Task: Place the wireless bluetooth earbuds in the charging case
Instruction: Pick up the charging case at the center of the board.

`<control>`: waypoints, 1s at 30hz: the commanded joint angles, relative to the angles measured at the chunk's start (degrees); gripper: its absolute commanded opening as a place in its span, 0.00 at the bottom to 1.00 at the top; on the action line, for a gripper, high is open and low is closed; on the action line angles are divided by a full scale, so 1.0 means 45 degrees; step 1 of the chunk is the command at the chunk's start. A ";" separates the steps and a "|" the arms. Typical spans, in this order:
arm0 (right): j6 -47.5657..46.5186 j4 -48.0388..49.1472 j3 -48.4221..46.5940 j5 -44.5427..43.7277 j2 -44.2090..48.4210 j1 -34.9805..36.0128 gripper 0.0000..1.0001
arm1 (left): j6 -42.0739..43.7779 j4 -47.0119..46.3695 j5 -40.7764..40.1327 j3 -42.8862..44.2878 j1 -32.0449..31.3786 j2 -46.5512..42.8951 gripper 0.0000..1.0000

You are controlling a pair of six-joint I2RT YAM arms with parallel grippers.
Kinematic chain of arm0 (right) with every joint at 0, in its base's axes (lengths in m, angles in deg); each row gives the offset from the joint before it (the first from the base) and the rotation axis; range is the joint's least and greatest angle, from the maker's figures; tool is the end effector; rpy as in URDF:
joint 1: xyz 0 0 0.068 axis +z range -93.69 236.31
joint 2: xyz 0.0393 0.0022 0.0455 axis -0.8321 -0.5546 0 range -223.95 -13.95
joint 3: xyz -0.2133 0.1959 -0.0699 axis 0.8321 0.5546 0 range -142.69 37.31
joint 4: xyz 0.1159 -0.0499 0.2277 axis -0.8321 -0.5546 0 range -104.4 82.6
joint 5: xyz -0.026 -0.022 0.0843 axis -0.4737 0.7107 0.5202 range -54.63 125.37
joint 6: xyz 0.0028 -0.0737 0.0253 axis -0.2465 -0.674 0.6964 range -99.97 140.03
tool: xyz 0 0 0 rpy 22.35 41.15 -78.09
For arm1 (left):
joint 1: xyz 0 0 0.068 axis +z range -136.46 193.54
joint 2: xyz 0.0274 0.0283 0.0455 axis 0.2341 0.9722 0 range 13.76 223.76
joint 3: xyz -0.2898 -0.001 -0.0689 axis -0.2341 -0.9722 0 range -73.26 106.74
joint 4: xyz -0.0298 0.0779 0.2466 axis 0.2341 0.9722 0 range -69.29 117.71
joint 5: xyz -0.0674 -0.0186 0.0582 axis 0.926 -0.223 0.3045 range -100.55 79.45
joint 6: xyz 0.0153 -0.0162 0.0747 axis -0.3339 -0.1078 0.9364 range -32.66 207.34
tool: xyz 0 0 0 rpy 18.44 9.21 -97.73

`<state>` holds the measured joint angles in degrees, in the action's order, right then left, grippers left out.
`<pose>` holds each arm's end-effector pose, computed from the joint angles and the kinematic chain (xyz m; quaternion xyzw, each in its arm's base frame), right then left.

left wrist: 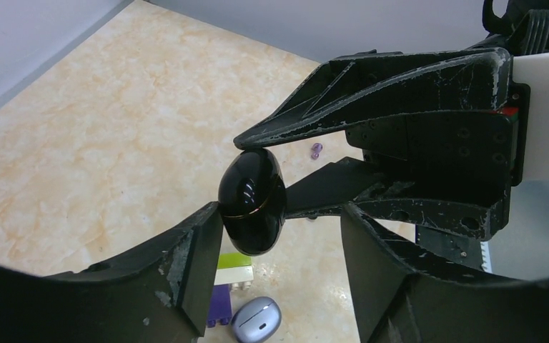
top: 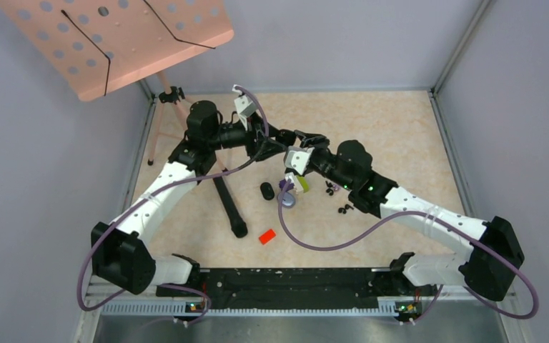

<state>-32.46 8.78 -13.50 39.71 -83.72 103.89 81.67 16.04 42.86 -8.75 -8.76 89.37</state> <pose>0.2054 0.2323 0.3561 -0.5713 0.4448 -0.0022 0.6898 0.2683 -0.1678 0.3934 0.3926 0.6159 -0.4689 0.4967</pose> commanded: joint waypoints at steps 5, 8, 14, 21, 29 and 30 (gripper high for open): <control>-0.0897 0.1096 -0.0221 0.0330 0.0461 0.0252 0.12 | 0.0310 -0.0701 0.0336 0.0412 -0.0079 0.0118 0.56; -0.1127 0.1151 -0.0171 0.0406 0.0464 0.0269 0.12 | 0.0317 -0.0722 0.0494 0.0526 -0.0080 0.0228 0.47; -0.1533 0.0937 -0.0117 0.0753 0.0522 0.0303 0.15 | 0.0322 -0.0760 0.0905 0.0739 -0.0089 0.0603 0.16; 0.0666 -0.5152 -0.2260 0.1711 0.0791 -0.0488 0.65 | 0.1062 -0.0716 0.1041 0.0134 -0.0034 0.0339 0.00; 0.5645 -1.0338 -0.6729 0.5676 -0.0212 -0.2862 0.76 | 0.3327 -0.2410 0.1400 -0.1588 -0.0071 -0.0211 0.00; 0.6552 -1.0763 -0.7424 0.6641 -0.0702 -0.3375 0.75 | 0.3274 -0.3095 0.1575 -0.1863 -0.0120 -0.0220 0.00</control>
<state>-19.49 -28.07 -35.47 54.01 -82.52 95.73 91.57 12.09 46.42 -14.00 -8.76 90.62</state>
